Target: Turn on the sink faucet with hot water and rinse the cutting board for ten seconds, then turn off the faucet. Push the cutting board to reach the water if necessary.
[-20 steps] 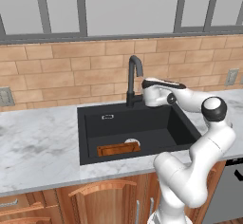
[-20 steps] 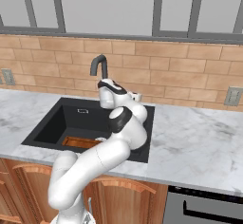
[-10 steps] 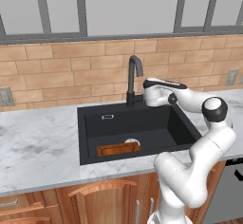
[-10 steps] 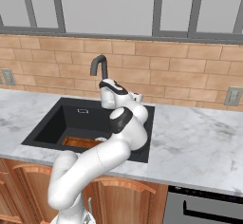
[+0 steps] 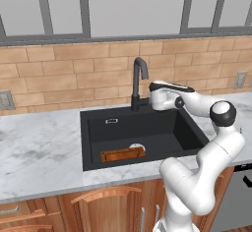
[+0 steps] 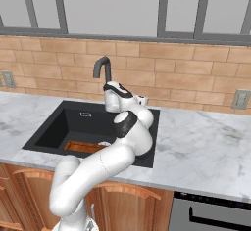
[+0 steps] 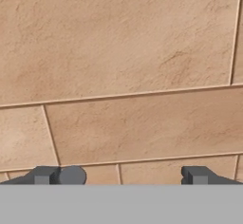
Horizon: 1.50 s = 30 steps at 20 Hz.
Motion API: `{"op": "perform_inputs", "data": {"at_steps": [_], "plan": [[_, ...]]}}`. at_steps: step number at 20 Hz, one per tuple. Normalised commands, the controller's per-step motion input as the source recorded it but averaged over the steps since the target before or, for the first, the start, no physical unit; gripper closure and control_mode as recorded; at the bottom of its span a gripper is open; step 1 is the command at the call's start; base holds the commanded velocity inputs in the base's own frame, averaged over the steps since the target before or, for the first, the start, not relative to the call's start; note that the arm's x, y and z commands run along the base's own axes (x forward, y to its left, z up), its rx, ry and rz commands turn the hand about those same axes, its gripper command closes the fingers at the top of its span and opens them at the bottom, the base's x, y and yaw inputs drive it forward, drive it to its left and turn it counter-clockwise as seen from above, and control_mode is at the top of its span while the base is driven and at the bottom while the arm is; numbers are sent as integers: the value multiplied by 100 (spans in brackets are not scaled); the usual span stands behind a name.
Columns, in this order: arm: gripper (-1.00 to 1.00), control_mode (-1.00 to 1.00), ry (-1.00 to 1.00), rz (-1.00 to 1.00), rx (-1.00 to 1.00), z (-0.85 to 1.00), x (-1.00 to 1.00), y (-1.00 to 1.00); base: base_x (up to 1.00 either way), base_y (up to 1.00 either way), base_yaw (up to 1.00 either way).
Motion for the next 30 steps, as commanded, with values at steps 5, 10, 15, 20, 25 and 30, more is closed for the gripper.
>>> {"op": "perform_inputs", "data": {"at_steps": [5, 10, 15, 20, 25, 30], "plan": [[-100, -100, 0, 0, 0, 0, 0, -23, 0, 0, 0], [-100, -100, 0, 0, 0, 0, 0, -24, 0, 0, 0], [-100, -100, 0, 0, 0, 0, 0, -23, 0, 0, 0], [-100, -100, 0, 0, 0, 0, 0, -1, 0, 0, 0], [-100, -100, 0, 0, 0, 0, 0, 0, 0, 0, 0], [-100, -100, 0, 0, 0, 0, 0, 0, 0, 0, 0]]}}
